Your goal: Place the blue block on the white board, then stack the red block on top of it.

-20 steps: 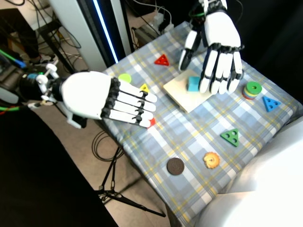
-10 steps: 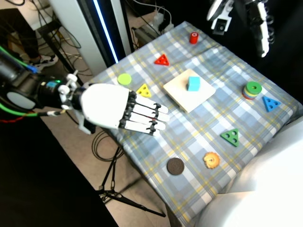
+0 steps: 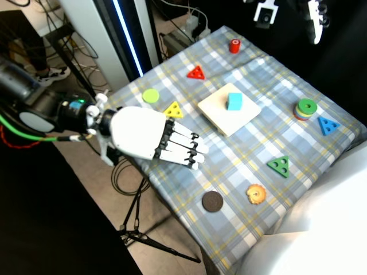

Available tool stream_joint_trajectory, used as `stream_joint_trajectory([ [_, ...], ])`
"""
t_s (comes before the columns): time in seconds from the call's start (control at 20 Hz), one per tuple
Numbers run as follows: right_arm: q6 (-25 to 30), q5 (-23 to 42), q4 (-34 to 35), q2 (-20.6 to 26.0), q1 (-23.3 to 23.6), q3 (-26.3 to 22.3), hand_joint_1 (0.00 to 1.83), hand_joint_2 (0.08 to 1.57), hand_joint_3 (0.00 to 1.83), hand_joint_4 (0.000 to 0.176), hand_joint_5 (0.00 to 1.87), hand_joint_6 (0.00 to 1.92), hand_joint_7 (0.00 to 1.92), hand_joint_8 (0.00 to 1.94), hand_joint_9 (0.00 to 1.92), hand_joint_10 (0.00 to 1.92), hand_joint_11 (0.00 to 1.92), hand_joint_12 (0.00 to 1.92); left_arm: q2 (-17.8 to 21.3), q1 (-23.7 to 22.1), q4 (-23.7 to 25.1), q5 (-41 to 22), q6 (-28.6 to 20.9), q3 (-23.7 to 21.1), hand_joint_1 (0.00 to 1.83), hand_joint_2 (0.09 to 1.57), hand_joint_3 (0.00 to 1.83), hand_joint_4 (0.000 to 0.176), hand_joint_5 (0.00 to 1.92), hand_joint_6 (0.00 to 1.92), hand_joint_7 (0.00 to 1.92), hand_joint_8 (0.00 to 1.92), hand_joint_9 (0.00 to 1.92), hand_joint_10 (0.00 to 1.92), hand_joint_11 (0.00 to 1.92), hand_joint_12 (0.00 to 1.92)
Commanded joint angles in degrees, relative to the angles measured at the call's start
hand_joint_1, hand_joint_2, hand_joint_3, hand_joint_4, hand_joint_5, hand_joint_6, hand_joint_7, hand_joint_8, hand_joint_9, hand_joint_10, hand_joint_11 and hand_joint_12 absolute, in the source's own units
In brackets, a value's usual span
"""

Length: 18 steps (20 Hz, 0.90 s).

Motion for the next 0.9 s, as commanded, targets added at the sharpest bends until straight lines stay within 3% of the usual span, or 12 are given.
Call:
stream_joint_trajectory([
  [0.0, 0.0, 5.7, 1.3, -0.1, 1.1, 0.4, 0.98, 0.99, 0.00, 0.000, 0.68, 0.01, 0.46, 0.01, 0.51, 0.02, 0.04, 1.07, 0.5, 0.1, -0.6, -9.2, -0.7, -0.3, 0.82, 0.87, 0.00, 0.087, 0.35, 0.01, 0.26, 0.00, 0.18, 0.00, 0.00, 0.43],
  [0.1, -0.2, 4.7, 1.3, -0.9, 1.8, 1.3, 0.94, 1.02, 0.00, 0.000, 0.71, 0.00, 0.49, 0.01, 0.53, 0.01, 0.08, 1.04, 1.3, 1.9, -1.3, -10.5, -1.2, -0.9, 0.80, 0.88, 0.00, 0.078, 0.35, 0.00, 0.27, 0.00, 0.20, 0.00, 0.00, 0.49],
  [0.25, -0.3, 2.5, 1.3, -2.5, 2.9, 2.9, 0.90, 1.04, 0.00, 0.000, 0.75, 0.00, 0.54, 0.00, 0.56, 0.00, 0.16, 0.90, 1.5, 3.1, -1.7, -10.9, -2.2, -1.0, 0.82, 0.87, 0.00, 0.093, 0.36, 0.00, 0.27, 0.00, 0.19, 0.00, 0.00, 0.45],
  [0.35, -0.3, 1.6, 1.5, -2.9, 3.4, 3.7, 0.91, 1.06, 0.00, 0.000, 0.80, 0.01, 0.61, 0.01, 0.61, 0.01, 0.20, 0.90, 1.5, 3.3, -1.8, -10.9, -2.3, -1.0, 0.81, 0.87, 0.00, 0.112, 0.36, 0.00, 0.27, 0.00, 0.18, 0.00, 0.00, 0.43],
  [0.5, -0.3, 0.8, 1.7, -3.5, 4.0, 4.5, 0.97, 1.06, 0.00, 0.000, 0.87, 0.01, 0.69, 0.01, 0.68, 0.02, 0.26, 0.94, 1.5, 3.6, -2.0, -10.9, -2.3, -1.0, 0.80, 0.87, 0.00, 0.105, 0.34, 0.00, 0.26, 0.00, 0.18, 0.00, 0.00, 0.41],
  [0.55, -0.3, 0.7, 1.7, -3.6, 4.1, 4.7, 1.03, 1.10, 0.00, 0.055, 0.96, 0.78, 0.72, 0.01, 0.71, 0.01, 0.27, 0.96, 1.5, 3.7, -2.1, -10.9, -2.3, -1.0, 0.80, 0.87, 0.00, 0.105, 0.34, 0.00, 0.26, 0.00, 0.18, 0.00, 0.00, 0.40],
  [0.6, -0.3, 0.6, 1.7, -3.6, 4.1, 4.8, 1.04, 1.13, 0.01, 0.059, 0.92, 1.03, 0.73, 0.01, 0.72, 0.01, 0.28, 0.96, 1.5, 3.8, -2.2, -10.9, -2.4, -1.0, 0.80, 0.88, 0.00, 0.100, 0.35, 0.00, 0.26, 0.00, 0.17, 0.00, 0.00, 0.40],
  [0.65, -0.3, 0.4, 1.8, -3.6, 4.2, 4.9, 1.03, 1.14, 0.00, 0.076, 0.90, 1.09, 0.74, 0.01, 0.72, 0.01, 0.29, 0.96, 1.5, 3.8, -2.2, -11.0, -2.5, -1.0, 0.80, 0.88, 0.00, 0.105, 0.35, 0.00, 0.26, 0.00, 0.17, 0.00, 0.00, 0.40],
  [0.7, -0.4, 0.2, 1.8, -3.6, 4.2, 5.0, 1.03, 1.14, 0.00, 0.068, 0.90, 1.09, 0.74, 0.00, 0.72, 0.01, 0.29, 0.95, 1.5, 3.9, -2.2, -11.1, -2.6, -1.0, 0.80, 0.87, 0.00, 0.111, 0.35, 0.00, 0.26, 0.00, 0.17, 0.00, 0.00, 0.40],
  [0.75, -0.4, 0.0, 1.9, -3.6, 4.2, 5.1, 1.02, 1.15, 0.00, 0.084, 0.90, 1.10, 0.73, 0.00, 0.72, 0.00, 0.29, 0.95, 1.5, 4.0, -2.2, -11.2, -2.7, -1.0, 0.81, 0.88, 0.00, 0.104, 0.35, 0.00, 0.25, 0.00, 0.17, 0.00, 0.00, 0.40],
  [0.8, -0.4, -0.1, 2.0, -3.6, 4.1, 5.2, 1.01, 1.06, 0.00, 0.000, 0.86, 0.16, 0.72, 0.00, 0.73, 0.00, 0.30, 0.93, 1.5, 4.3, -2.4, -11.4, -2.8, -1.0, 0.80, 0.88, 0.00, 0.107, 0.35, 0.00, 0.27, 0.00, 0.18, 0.00, 0.00, 0.42],
  [0.85, -0.4, -0.1, 2.1, -3.6, 4.1, 5.2, 1.01, 1.06, 0.00, 0.000, 0.86, 0.16, 0.72, 0.00, 0.73, 0.00, 0.30, 0.93, 1.5, 4.4, -2.4, -11.4, -2.9, -1.0, 0.80, 0.88, 0.00, 0.107, 0.35, 0.00, 0.27, 0.00, 0.18, 0.00, 0.00, 0.42],
])
